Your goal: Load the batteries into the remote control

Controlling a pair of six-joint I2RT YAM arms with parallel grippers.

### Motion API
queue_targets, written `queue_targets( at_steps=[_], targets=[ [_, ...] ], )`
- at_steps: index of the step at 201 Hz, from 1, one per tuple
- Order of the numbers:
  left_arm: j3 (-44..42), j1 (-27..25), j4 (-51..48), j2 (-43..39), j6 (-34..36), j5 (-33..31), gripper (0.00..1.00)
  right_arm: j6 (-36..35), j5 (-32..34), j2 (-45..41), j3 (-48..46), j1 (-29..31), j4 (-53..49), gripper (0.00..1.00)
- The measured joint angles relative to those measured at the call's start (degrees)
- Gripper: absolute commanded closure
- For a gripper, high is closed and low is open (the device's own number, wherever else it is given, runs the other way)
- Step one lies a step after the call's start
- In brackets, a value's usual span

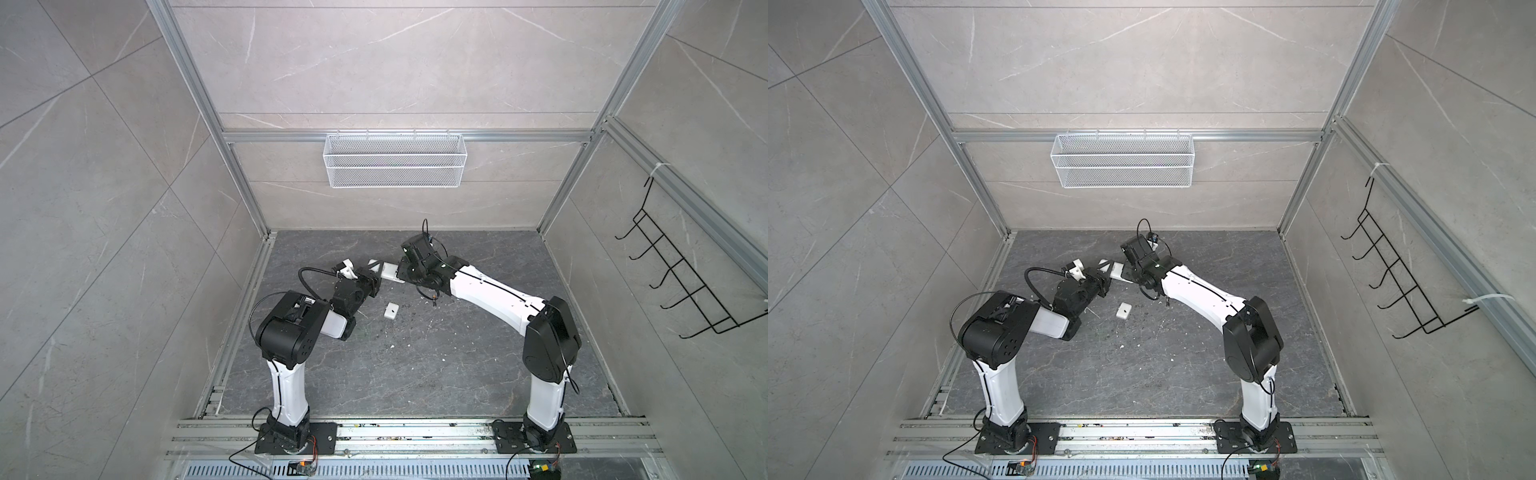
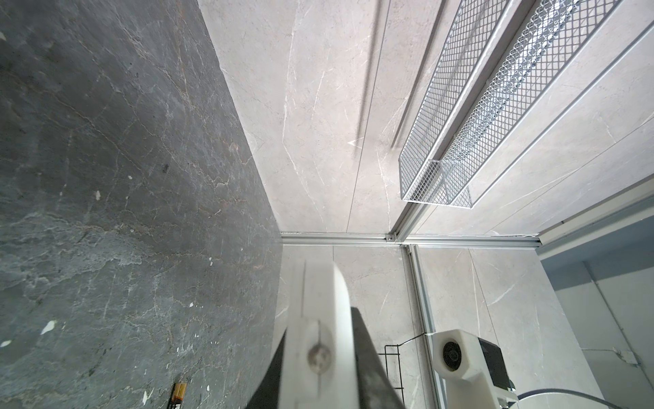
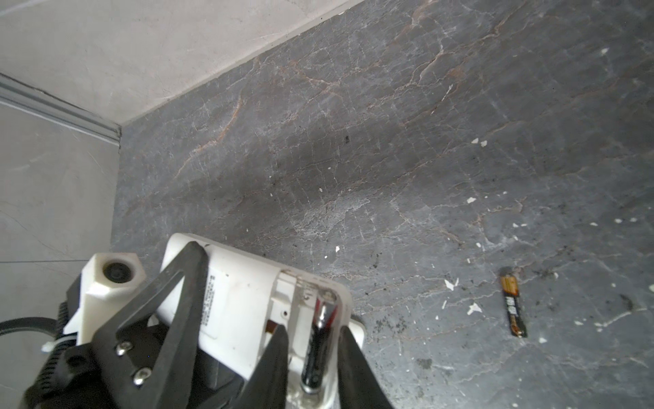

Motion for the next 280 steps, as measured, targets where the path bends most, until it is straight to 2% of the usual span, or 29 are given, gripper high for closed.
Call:
queue_targets(
  at_steps=[39, 59, 74, 96, 125, 170, 228, 280],
  targets=[
    [0.0, 0.5, 0.0, 0.0, 0.0, 0.0, 1.00, -0.2, 0.0, -2.4, 0.0, 0.0, -0.4, 0.45],
    [0.0, 0.6, 0.0, 0.0, 0.0, 0.0, 1.00, 0.7, 0.1, -4.3, -0.5, -0.1, -0.2, 0.31],
    [0.0, 0.6, 0.0, 0.0, -0.3, -0.1, 1.00, 2.4, -0.5, -6.6, -2.4, -0.5, 0.9, 0.26],
    [0.0, 0.6, 0.0, 0.0, -1.2, -0.3, 1.00, 8.6, -3.7, -10.8, -9.7, -2.7, 7.6, 0.26],
    [0.2, 0.6, 0.0, 0.0, -2.9, -0.6, 1.00, 20.4, -7.8, -13.2, -21.1, -6.1, 20.7, 0.23],
    [0.3, 0.6, 0.0, 0.0, -3.8, -1.6, 1.00, 38.8, -9.4, -13.1, -35.3, -5.9, 42.9, 0.19],
    [0.3, 0.6, 0.0, 0.0, -3.9, -1.5, 1.00, 52.8, -7.9, -12.5, -39.1, -5.7, 58.5, 0.17],
    [0.4, 0.6, 0.0, 0.0, -3.9, -1.5, 1.00, 63.3, -6.6, -4.3, -39.8, -4.1, 70.3, 0.17]
  ],
)
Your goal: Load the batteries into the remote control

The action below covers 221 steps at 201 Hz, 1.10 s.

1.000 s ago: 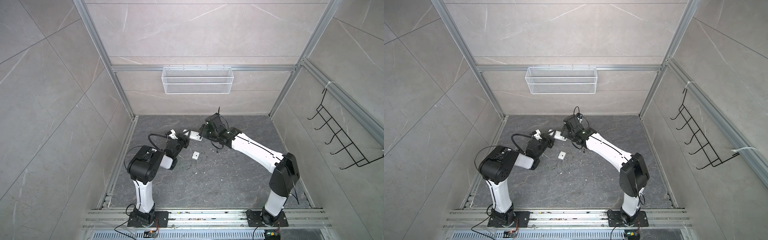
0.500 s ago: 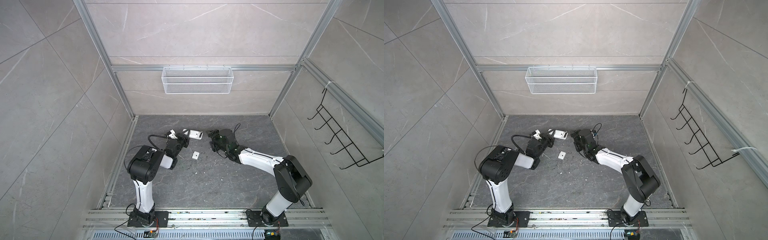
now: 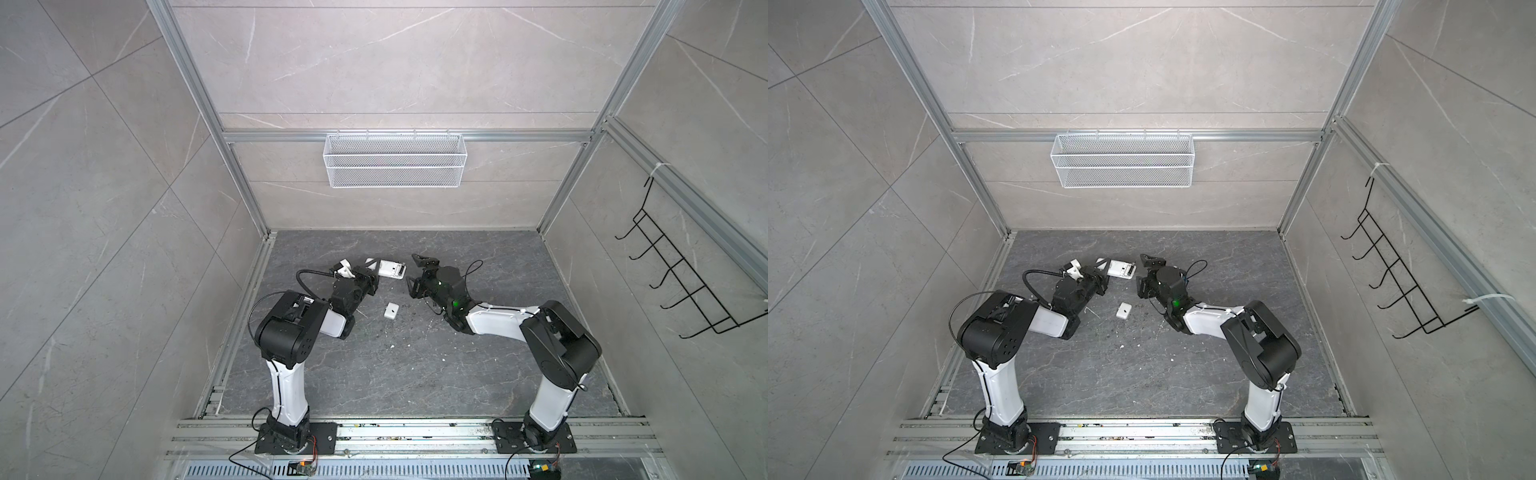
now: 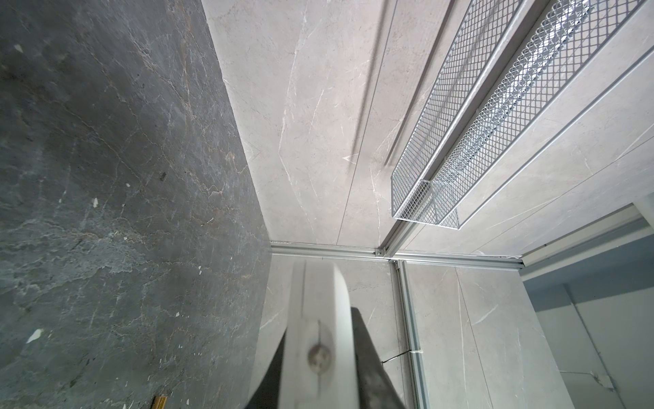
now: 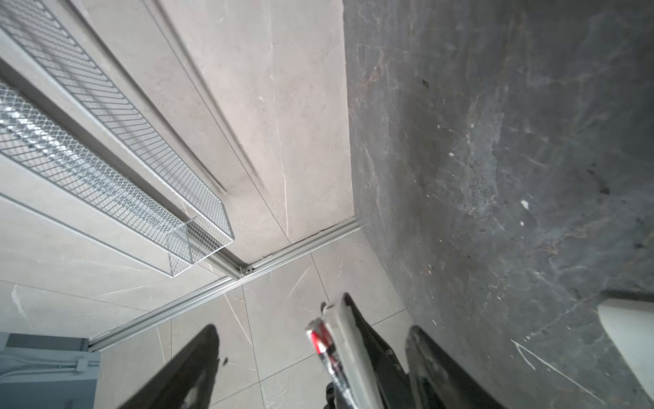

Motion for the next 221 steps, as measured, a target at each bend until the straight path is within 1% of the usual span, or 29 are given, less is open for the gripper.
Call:
queue_targets(
  at_steps=[53, 90, 123, 151, 221],
  targets=[
    [0.0, 0.0, 0.0, 0.0, 0.0, 0.0, 1.00, 4.9, 1.4, 1.7, -0.4, 1.7, 4.4, 0.19],
    [0.0, 0.0, 0.0, 0.0, 0.0, 0.1, 1.00, 7.4, 2.4, 4.1, -0.3, 2.8, 6.3, 0.23],
    [0.0, 0.0, 0.0, 0.0, 0.1, 0.1, 1.00, 7.9, 3.5, 6.1, -0.3, 4.0, 8.3, 0.25],
    [0.0, 0.0, -0.2, 0.0, 0.4, 0.1, 1.00, 8.1, 4.3, 7.9, 0.2, 4.5, 10.3, 0.25],
    [0.0, 0.0, 0.0, 0.0, 1.2, 0.3, 1.00, 8.1, 5.4, 8.0, 0.2, 4.6, 11.8, 0.24]
  ],
)
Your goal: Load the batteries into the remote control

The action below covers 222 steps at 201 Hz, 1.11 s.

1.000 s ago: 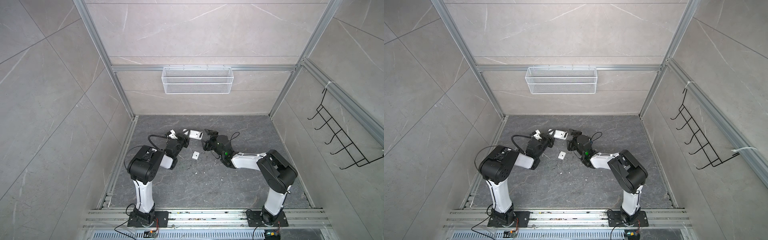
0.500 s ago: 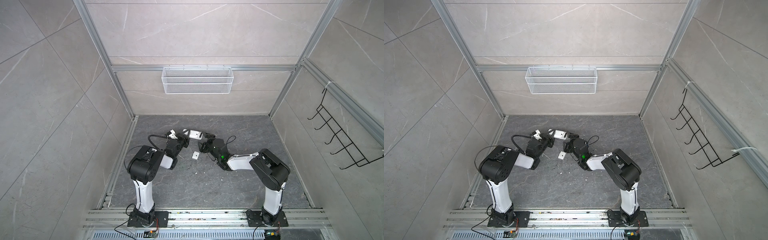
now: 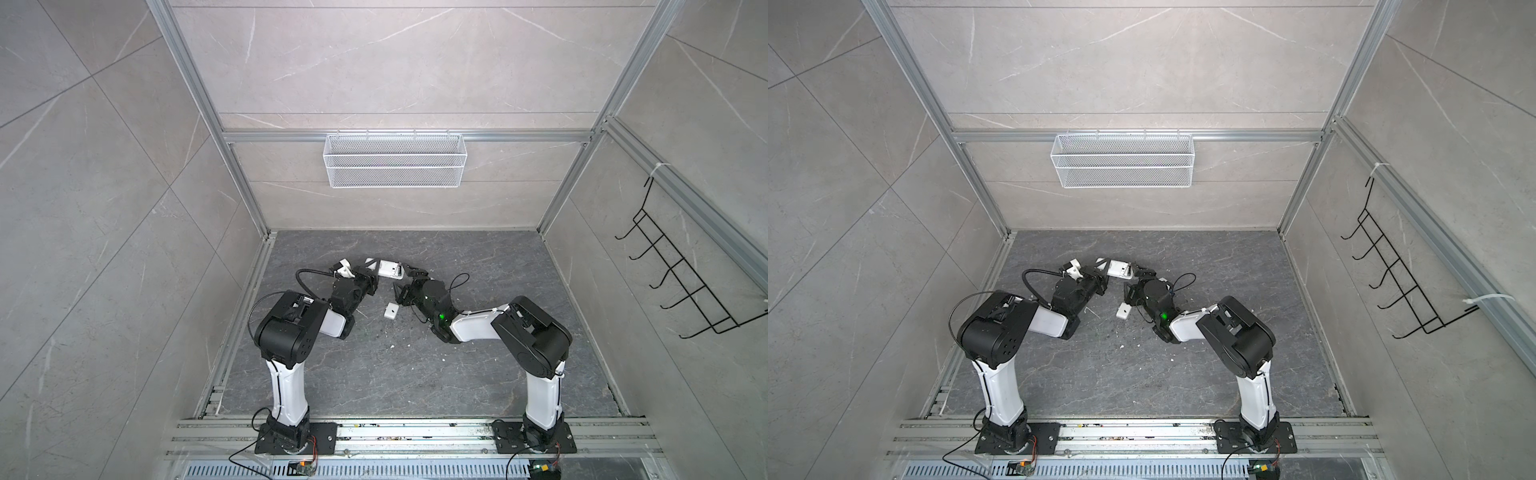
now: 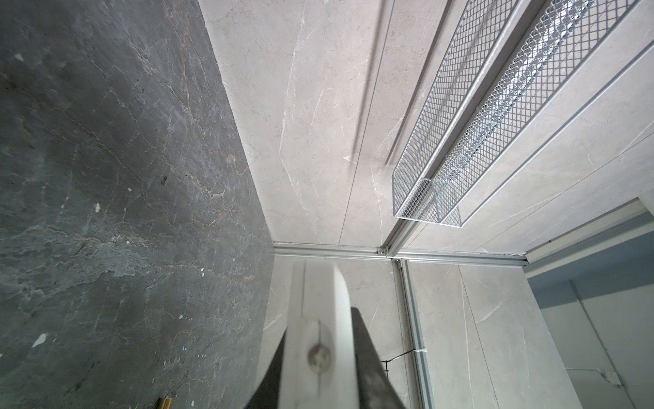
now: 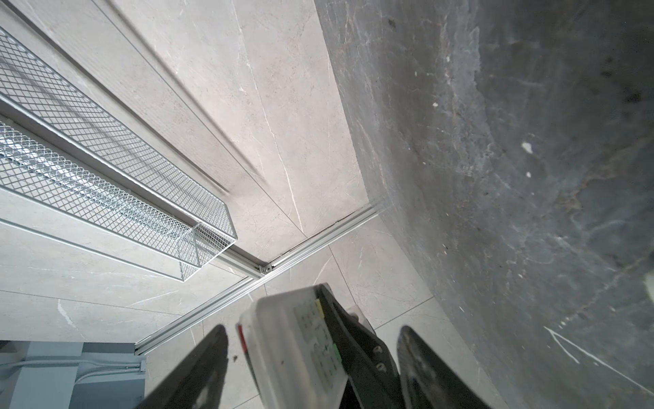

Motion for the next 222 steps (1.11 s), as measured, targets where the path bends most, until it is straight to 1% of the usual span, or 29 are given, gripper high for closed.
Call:
queue_targets(
  at_steps=[142, 177, 222],
  targets=[
    [0.0, -0.4, 0.0, -1.4, 2.1, 0.9, 1.00, 0.0, -1.3, 0.0, 3.5, 0.0, -3.8, 0.23],
    [0.0, -0.4, 0.0, -1.4, 2.1, 1.2, 1.00, -0.4, -2.7, -0.1, 4.6, -0.7, -6.6, 0.23],
    [0.0, -0.5, 0.0, -1.4, 2.1, 1.4, 1.00, -1.1, -4.3, -1.3, 5.9, -1.8, -9.9, 0.27]
  ],
)
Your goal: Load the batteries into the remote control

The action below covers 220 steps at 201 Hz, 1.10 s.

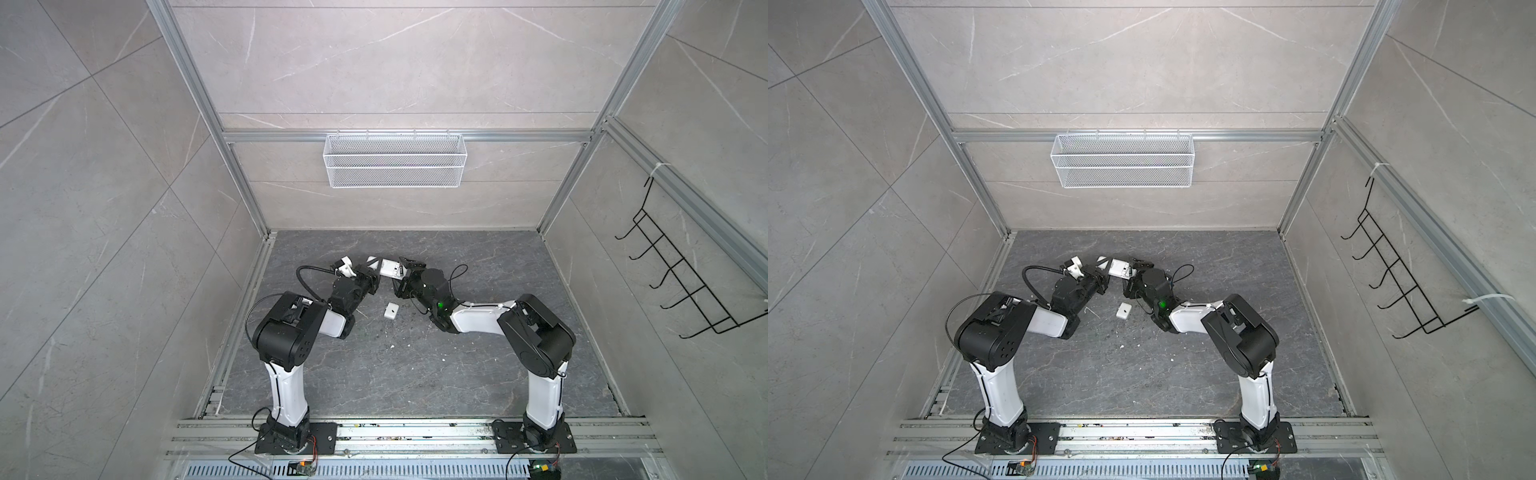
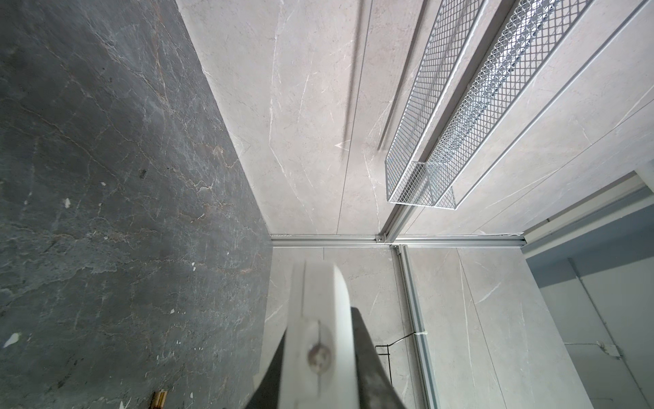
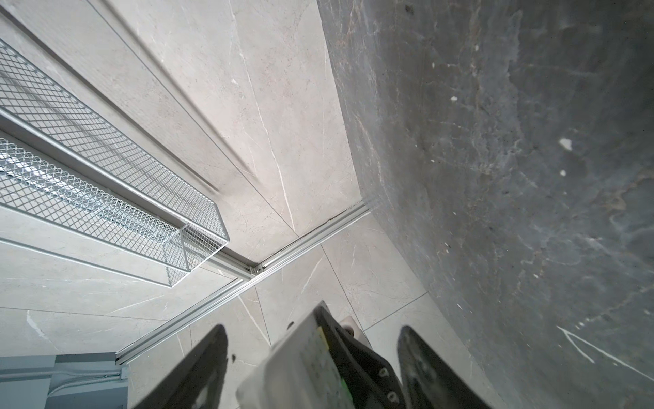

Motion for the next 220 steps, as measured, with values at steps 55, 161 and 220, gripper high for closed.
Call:
queue_targets(
  at_steps=[55, 161, 220],
  targets=[
    [0.0, -0.1, 0.0, 0.0, 0.0, 0.2, 1.00, -1.1, -2.0, -0.6, 1.4, -0.3, -1.9, 0.30],
    [0.1, -0.1, 0.2, 0.0, 0.0, 0.2, 1.00, -1.9, -3.2, -0.7, 1.9, -0.4, -3.1, 0.52],
    [0.1, 0.0, 0.2, 0.0, 0.0, 0.2, 1.00, -2.0, -2.4, -2.0, 0.0, -1.0, -3.1, 0.54]
  ],
)
